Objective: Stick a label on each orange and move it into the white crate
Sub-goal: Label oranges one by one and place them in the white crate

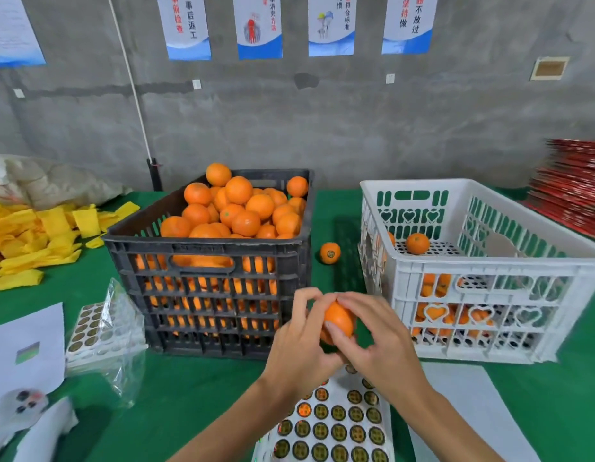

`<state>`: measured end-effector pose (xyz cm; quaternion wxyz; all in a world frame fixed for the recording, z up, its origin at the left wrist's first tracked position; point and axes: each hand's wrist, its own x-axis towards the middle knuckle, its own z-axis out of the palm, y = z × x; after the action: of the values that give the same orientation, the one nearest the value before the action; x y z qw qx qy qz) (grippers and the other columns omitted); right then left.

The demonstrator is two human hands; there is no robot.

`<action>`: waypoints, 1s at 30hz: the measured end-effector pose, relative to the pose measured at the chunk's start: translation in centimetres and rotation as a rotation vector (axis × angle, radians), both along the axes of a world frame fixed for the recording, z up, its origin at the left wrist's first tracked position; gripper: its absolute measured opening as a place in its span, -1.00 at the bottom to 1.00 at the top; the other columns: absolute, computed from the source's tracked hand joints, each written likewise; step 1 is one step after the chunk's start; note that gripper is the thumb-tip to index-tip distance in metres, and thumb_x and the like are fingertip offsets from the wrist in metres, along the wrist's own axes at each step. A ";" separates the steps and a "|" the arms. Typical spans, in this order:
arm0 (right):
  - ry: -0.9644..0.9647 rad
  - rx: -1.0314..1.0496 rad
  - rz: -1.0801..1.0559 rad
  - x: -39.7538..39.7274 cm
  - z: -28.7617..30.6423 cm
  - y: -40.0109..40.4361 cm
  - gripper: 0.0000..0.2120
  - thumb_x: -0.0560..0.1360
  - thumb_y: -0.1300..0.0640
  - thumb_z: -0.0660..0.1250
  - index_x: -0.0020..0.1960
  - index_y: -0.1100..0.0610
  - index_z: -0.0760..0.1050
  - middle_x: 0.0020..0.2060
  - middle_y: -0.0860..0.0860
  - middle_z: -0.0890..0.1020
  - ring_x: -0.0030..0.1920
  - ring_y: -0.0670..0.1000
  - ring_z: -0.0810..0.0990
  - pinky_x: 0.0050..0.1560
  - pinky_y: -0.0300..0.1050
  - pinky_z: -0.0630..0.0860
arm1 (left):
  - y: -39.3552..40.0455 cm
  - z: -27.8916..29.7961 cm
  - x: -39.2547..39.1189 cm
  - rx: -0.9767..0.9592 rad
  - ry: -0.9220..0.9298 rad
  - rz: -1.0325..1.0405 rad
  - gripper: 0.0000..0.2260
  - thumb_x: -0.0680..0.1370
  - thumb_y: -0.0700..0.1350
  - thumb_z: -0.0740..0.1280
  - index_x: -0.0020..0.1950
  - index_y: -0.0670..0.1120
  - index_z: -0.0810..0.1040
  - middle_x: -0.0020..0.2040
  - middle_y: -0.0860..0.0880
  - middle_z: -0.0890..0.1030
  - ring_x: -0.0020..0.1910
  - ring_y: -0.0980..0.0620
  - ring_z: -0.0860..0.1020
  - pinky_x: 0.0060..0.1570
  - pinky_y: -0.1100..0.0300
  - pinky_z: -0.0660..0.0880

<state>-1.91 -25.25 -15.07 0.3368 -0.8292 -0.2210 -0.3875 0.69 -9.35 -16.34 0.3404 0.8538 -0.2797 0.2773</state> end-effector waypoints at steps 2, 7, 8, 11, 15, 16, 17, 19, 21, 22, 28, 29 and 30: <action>0.198 -0.055 0.025 -0.4 -2.1 -0.8 -0.55 0.59 -0.14 0.35 0.37 0.10 0.58 0.28 -0.10 0.60 0.28 -0.09 0.54 0.31 -0.10 0.51 | 0.4 -2.4 -0.2 0.121 0.078 0.039 -0.49 0.49 0.12 0.38 0.41 0.07 0.38 0.26 0.09 0.29 -0.22 0.07 0.59 -0.41 0.19 0.56; 0.580 -0.222 0.087 -1.2 -6.1 -3.1 -0.48 0.60 -0.26 0.28 0.51 -0.14 0.40 0.32 -0.33 0.49 0.31 -0.31 0.42 0.35 -0.23 0.41 | 1.2 -6.5 -0.8 0.312 0.147 0.141 -0.49 0.52 0.26 0.27 0.41 0.11 0.31 0.26 0.08 0.27 -0.25 0.12 0.60 -0.44 0.36 0.39; 0.651 -0.254 0.098 -1.5 -6.7 -3.6 -0.44 0.58 -0.34 0.26 0.52 -0.19 0.37 0.33 -0.37 0.46 0.32 -0.34 0.39 0.34 -0.31 0.38 | 1.4 -6.9 -0.8 0.303 0.158 0.165 -0.48 0.53 0.28 0.27 0.42 0.11 0.31 0.27 0.08 0.27 -0.25 0.12 0.60 -0.43 0.37 0.40; 0.843 -0.335 0.169 -1.9 -7.7 -4.9 -0.22 0.47 -0.54 0.19 0.59 -0.24 0.23 0.49 -0.42 0.25 0.47 -0.38 0.19 0.49 -0.36 0.17 | 1.6 -7.5 -0.7 0.251 0.212 0.207 -0.43 0.55 0.30 0.35 0.47 0.10 0.33 0.32 0.08 0.25 -0.19 0.09 0.61 -0.35 0.26 0.57; 0.888 -0.345 0.223 -1.8 -7.5 -5.4 -0.18 0.40 -0.58 0.26 0.56 -0.27 0.29 0.54 -0.46 0.14 0.52 -0.39 0.10 0.54 -0.25 0.18 | 1.6 -7.5 -0.7 0.220 0.222 0.213 -0.41 0.53 0.28 0.41 0.47 0.09 0.33 0.33 0.07 0.26 -0.19 0.06 0.62 -0.35 0.22 0.60; 0.880 -0.342 0.222 -1.7 -7.4 -5.4 -0.21 0.40 -0.56 0.28 0.54 -0.25 0.33 0.53 -0.46 0.14 0.52 -0.40 0.09 0.54 -0.26 0.17 | 1.7 -7.5 -0.8 0.205 0.224 0.209 -0.41 0.53 0.28 0.41 0.47 0.10 0.32 0.33 0.07 0.27 -0.20 0.06 0.62 -0.37 0.22 0.60; 0.868 -0.347 0.213 -1.7 -7.4 -5.3 -0.24 0.41 -0.53 0.29 0.53 -0.24 0.36 0.53 -0.46 0.14 0.53 -0.39 0.09 0.55 -0.28 0.14 | 1.7 -7.5 -0.8 0.190 0.221 0.204 -0.42 0.53 0.28 0.40 0.46 0.10 0.33 0.32 0.06 0.28 -0.20 0.07 0.61 -0.38 0.22 0.60; 0.816 -0.392 0.173 -1.8 -7.5 -5.0 -0.30 0.44 -0.50 0.26 0.49 -0.22 0.42 0.51 -0.44 0.15 0.53 -0.36 0.12 0.54 -0.33 0.10 | 1.8 -7.4 -0.9 0.172 0.214 0.194 -0.43 0.53 0.28 0.39 0.45 0.09 0.35 0.32 0.06 0.30 -0.22 0.10 0.58 -0.40 0.26 0.57; 0.757 -0.448 0.128 -1.9 -7.4 -4.7 -0.36 0.46 -0.48 0.22 0.45 -0.22 0.48 0.48 -0.43 0.17 0.53 -0.32 0.17 0.47 -0.43 0.08 | 1.9 -7.4 -0.9 0.160 0.211 0.191 -0.43 0.52 0.28 0.40 0.44 0.08 0.36 0.33 0.06 0.31 -0.24 0.12 0.56 -0.40 0.30 0.52; 0.739 -0.459 0.118 -2.0 -7.4 -4.6 -0.38 0.47 -0.46 0.21 0.43 -0.21 0.51 0.47 -0.41 0.19 0.53 -0.29 0.20 0.46 -0.43 0.09 | 1.9 -7.4 -0.9 0.157 0.210 0.190 -0.43 0.52 0.28 0.41 0.44 0.08 0.37 0.33 0.06 0.31 -0.24 0.12 0.56 -0.40 0.31 0.51; 0.691 -0.418 0.127 -2.3 -7.6 -4.3 -0.56 0.58 -0.31 0.26 0.36 -0.17 0.58 0.47 -0.32 0.34 0.50 -0.24 0.30 0.43 -0.48 0.08 | 2.0 -7.4 -1.0 0.174 0.189 0.177 -0.43 0.53 0.27 0.40 0.45 0.08 0.37 0.33 0.05 0.32 -0.22 0.08 0.61 -0.40 0.23 0.59; 0.697 -0.363 0.136 -2.4 -7.7 -4.3 -0.60 0.57 -0.28 0.30 0.33 -0.17 0.61 0.46 -0.29 0.40 0.47 -0.25 0.34 0.42 -0.46 0.15 | 2.0 -7.4 -1.0 0.177 0.188 0.179 -0.43 0.53 0.28 0.40 0.45 0.08 0.36 0.33 0.05 0.31 -0.21 0.07 0.61 -0.38 0.22 0.60; 0.713 -0.290 0.149 -2.4 -7.8 -4.4 -0.64 0.57 -0.26 0.34 0.29 -0.18 0.64 0.44 -0.28 0.45 0.43 -0.27 0.37 0.41 -0.40 0.25 | 2.0 -7.5 -1.0 0.178 0.190 0.182 -0.43 0.53 0.28 0.40 0.46 0.09 0.36 0.34 0.05 0.31 -0.20 0.07 0.61 -0.37 0.21 0.61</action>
<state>-4.34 -29.63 -22.89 0.2988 -0.9326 -0.2021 -0.0142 -0.32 -7.30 -23.79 0.2618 0.9248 -0.1912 0.1989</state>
